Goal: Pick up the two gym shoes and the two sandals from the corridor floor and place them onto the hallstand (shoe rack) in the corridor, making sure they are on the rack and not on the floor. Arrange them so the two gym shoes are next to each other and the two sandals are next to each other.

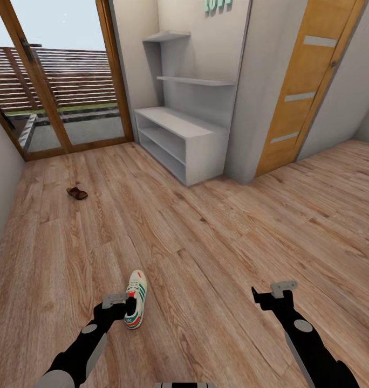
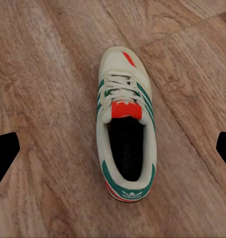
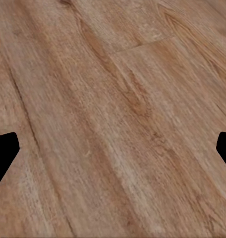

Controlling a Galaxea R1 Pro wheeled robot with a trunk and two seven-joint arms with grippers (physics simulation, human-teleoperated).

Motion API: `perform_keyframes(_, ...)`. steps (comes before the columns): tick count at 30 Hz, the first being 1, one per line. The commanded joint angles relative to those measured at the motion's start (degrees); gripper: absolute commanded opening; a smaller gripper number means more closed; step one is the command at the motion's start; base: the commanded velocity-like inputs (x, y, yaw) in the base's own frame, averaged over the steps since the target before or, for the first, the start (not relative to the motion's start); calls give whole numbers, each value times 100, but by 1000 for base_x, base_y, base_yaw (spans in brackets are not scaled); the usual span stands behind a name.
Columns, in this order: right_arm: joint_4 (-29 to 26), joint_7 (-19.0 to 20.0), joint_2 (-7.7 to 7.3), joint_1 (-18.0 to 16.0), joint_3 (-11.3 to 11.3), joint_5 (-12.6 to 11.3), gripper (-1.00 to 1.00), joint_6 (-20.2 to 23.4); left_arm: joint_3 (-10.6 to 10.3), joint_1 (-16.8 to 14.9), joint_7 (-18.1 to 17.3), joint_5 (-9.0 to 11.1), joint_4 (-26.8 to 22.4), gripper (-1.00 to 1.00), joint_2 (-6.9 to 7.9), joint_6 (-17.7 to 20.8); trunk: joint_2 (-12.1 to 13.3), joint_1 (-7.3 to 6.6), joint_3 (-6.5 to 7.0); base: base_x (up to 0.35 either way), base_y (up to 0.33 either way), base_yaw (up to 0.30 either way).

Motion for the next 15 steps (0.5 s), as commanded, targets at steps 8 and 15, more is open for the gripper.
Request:
perform_keyframes(8, -32, 152, 0, -5, 1, 32, 100, 34, 8, -4, -15, -9, 4, 100, -5, -15, -2, -1, -4, 0, 0, 0)
perform_keyframes(15, -64, 198, 0, -6, 2, 35, 100, 34, 7, -7, -29, -2, 4, 100, 0, -14, -2, -1, -4, 0, 0, 0)
